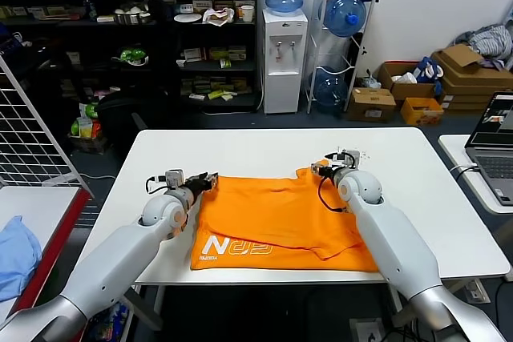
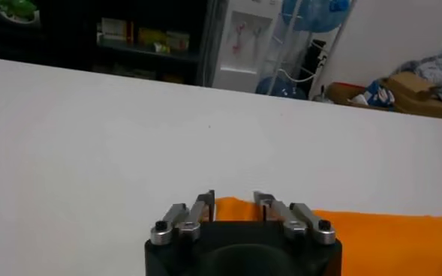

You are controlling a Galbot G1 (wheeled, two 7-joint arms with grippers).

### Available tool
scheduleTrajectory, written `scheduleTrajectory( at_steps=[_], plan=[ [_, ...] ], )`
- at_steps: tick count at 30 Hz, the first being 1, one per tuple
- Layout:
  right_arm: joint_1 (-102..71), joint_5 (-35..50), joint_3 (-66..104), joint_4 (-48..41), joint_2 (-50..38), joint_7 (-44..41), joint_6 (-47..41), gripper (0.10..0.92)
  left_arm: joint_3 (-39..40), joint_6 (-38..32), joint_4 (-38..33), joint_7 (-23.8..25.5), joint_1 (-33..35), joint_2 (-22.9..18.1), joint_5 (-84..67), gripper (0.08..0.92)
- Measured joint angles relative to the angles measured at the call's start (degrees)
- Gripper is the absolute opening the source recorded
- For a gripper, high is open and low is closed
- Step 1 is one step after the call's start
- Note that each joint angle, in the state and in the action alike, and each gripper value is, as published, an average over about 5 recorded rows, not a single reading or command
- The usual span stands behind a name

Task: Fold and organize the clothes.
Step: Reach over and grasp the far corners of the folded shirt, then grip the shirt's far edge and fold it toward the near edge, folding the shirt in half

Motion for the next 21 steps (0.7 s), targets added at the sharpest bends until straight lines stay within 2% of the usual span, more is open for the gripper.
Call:
scheduleTrajectory(
  at_steps=[9,15,18,21],
  plan=[
    [-0.26,0.06,-0.06,0.24,-0.11,-0.36,0.78,0.342,0.39,0.36,-0.21,-0.53,0.13,-0.05,0.24,0.113],
    [-1.0,0.02,0.18,1.35,-0.66,-1.05,2.42,0.169,0.05,0.25,-0.57,-0.95,0.14,-0.35,0.48,0.095],
    [-1.6,0.38,0.57,2.47,-1.18,-1.12,3.01,0.124,-0.39,0.14,-1.15,-1.24,0.32,-0.37,0.63,0.095],
    [-2.57,1.0,1.13,4.11,-1.92,-0.97,3.18,0.122,-0.91,0.08,-2.16,-1.7,0.69,-0.09,0.68,0.095]
  ],
)
